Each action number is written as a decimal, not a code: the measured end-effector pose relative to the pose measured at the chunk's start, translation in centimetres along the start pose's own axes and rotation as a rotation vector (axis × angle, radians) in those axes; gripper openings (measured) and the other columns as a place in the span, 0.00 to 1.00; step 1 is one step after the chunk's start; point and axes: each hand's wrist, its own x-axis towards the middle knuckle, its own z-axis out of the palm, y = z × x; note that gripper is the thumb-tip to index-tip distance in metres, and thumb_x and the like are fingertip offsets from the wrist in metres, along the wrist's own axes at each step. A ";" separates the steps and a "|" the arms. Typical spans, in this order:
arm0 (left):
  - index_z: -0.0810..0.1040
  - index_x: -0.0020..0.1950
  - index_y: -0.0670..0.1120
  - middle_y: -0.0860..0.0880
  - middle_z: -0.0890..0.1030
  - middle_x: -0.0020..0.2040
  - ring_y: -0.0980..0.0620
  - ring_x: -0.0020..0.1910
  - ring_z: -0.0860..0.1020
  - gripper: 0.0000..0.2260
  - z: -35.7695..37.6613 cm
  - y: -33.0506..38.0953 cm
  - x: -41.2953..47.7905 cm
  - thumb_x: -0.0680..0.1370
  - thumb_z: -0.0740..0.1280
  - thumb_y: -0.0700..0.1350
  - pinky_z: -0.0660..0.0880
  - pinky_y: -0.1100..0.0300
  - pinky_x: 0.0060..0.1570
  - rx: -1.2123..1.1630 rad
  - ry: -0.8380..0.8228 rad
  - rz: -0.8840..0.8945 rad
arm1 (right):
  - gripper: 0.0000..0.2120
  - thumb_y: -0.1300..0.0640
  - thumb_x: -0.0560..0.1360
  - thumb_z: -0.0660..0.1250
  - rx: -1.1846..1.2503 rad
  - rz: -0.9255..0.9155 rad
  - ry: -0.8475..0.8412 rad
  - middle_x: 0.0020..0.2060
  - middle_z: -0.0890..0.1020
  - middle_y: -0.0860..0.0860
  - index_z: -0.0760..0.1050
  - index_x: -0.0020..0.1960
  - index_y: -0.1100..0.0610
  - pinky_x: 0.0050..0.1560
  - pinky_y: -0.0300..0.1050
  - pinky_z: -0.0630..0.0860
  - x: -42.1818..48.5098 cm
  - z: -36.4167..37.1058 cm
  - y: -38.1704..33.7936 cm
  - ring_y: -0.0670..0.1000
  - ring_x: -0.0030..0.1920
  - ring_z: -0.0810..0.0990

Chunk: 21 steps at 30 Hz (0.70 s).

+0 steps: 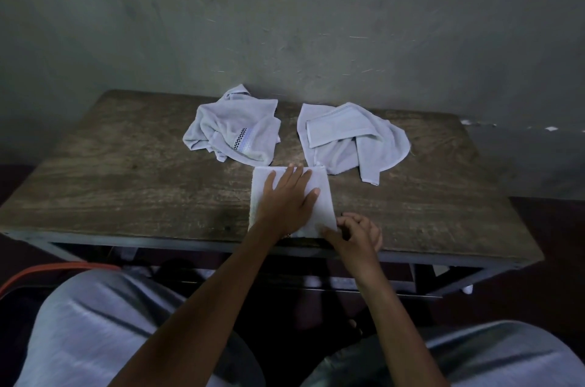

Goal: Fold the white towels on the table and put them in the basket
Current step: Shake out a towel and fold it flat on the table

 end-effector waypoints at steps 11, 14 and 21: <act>0.72 0.68 0.45 0.46 0.75 0.67 0.48 0.68 0.70 0.26 -0.5 0.4 0.1 0.78 0.48 0.58 0.66 0.42 0.65 0.104 -0.008 0.018 | 0.22 0.27 0.59 0.59 -0.139 -0.050 -0.091 0.53 0.65 0.44 0.73 0.36 0.44 0.68 0.64 0.61 0.4 0.3 0.9 0.53 0.62 0.63; 0.73 0.67 0.45 0.46 0.75 0.66 0.47 0.68 0.71 0.26 -0.6 0.5 0.1 0.78 0.49 0.58 0.67 0.41 0.63 0.113 -0.008 0.016 | 0.21 0.29 0.62 0.60 -0.175 -0.070 -0.089 0.51 0.65 0.46 0.71 0.34 0.47 0.67 0.65 0.62 0.4 0.3 0.8 0.52 0.59 0.63; 0.72 0.68 0.45 0.47 0.75 0.66 0.48 0.68 0.70 0.25 -0.7 0.3 0.1 0.79 0.49 0.56 0.66 0.42 0.64 0.109 -0.050 0.041 | 0.16 0.41 0.75 0.64 -0.193 -0.109 0.047 0.55 0.65 0.45 0.75 0.33 0.50 0.72 0.57 0.48 -0.5 -0.1 0.2 0.40 0.56 0.53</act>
